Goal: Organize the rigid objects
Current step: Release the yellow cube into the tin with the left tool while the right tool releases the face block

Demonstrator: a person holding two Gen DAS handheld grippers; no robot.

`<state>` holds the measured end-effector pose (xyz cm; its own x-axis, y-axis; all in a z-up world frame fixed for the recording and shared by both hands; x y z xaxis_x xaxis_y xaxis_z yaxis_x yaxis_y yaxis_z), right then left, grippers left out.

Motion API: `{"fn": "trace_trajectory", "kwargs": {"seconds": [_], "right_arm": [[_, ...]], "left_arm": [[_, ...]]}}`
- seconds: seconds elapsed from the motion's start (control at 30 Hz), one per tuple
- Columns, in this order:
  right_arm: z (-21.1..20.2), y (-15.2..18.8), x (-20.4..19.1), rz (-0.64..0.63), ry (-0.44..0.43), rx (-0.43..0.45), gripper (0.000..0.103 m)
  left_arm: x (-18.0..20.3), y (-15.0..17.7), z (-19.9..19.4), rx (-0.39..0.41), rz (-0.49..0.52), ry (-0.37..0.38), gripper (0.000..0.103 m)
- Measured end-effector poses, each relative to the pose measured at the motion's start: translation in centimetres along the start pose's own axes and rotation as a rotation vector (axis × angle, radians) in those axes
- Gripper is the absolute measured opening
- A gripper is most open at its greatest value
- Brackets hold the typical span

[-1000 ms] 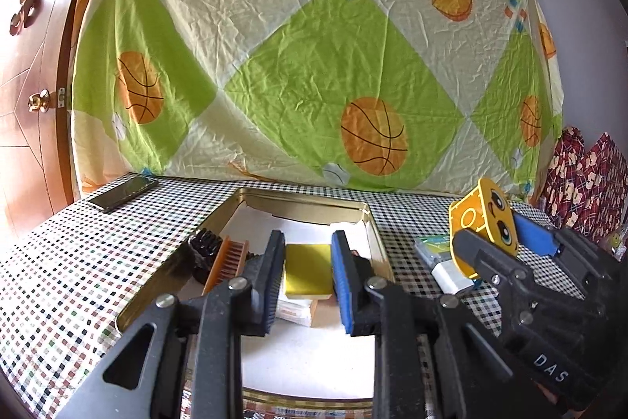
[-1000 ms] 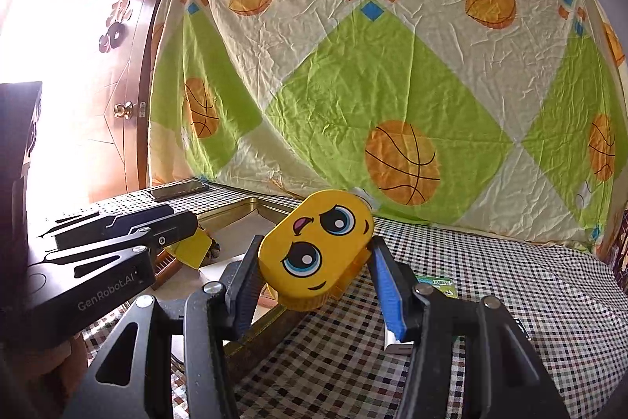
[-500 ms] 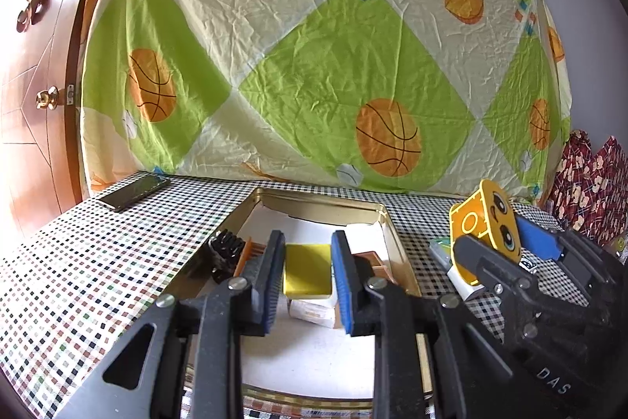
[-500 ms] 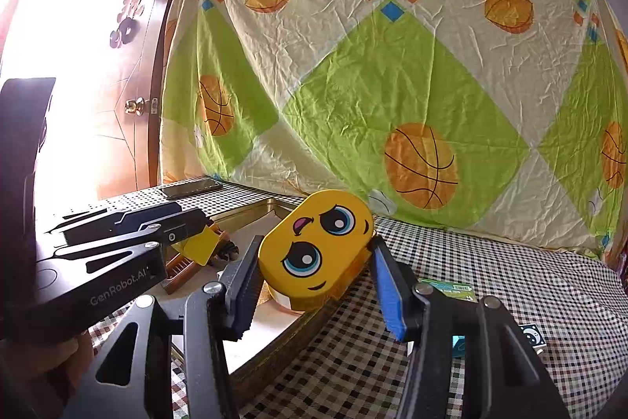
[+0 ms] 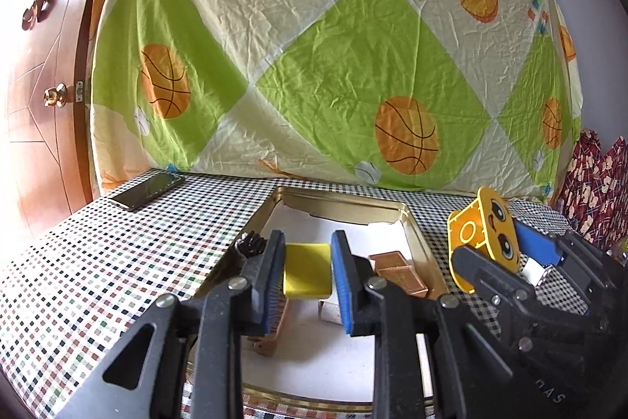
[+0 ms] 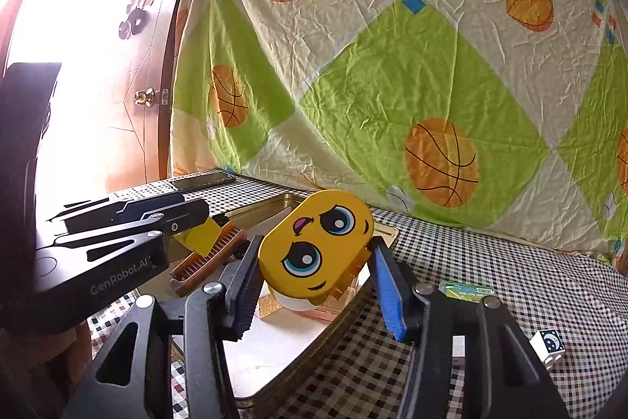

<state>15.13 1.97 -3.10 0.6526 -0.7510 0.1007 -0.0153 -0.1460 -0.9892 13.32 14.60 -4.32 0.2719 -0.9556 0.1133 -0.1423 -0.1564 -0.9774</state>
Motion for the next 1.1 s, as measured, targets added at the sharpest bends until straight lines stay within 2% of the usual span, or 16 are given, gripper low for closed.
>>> {"fn": "trace_trajectory", "kwargs": {"seconds": [0.27,0.43,0.7,1.0,1.1], "right_arm": [[0.9,0.0,-1.0,-0.011,-0.017,-0.019,0.054],[2.6,0.0,-1.1,0.009,-0.027,-0.075,0.054],[6.3,1.3,-0.2,0.049,-0.042,-0.205,0.054],[8.9,2.4,-0.6,0.071,-0.090,-0.289,0.055],[9.0,2.7,0.0,0.071,-0.065,-0.291,0.060]], "left_arm": [[-0.8,0.2,0.8,-0.030,0.021,-0.019,0.023],[-1.2,0.8,1.9,-0.077,0.029,-0.019,0.023],[-1.2,2.1,3.9,-0.176,0.025,0.021,0.023],[-0.8,1.9,5.2,-0.197,0.076,0.019,0.024],[-1.0,2.2,5.5,-0.211,0.067,0.015,0.029]]}}
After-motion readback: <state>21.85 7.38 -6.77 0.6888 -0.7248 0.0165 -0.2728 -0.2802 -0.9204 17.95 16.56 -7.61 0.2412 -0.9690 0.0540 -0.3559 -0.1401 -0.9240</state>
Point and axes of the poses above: each gripper's, at about its wrist camera, not at the fingertips, and z roughly the way its jaws point, x to its right, y to its underside, the point moved 10 cm from there along z, roughly the way its jaws point, and after that the axes turned 9 degrees about x, right-handed, at the moved point
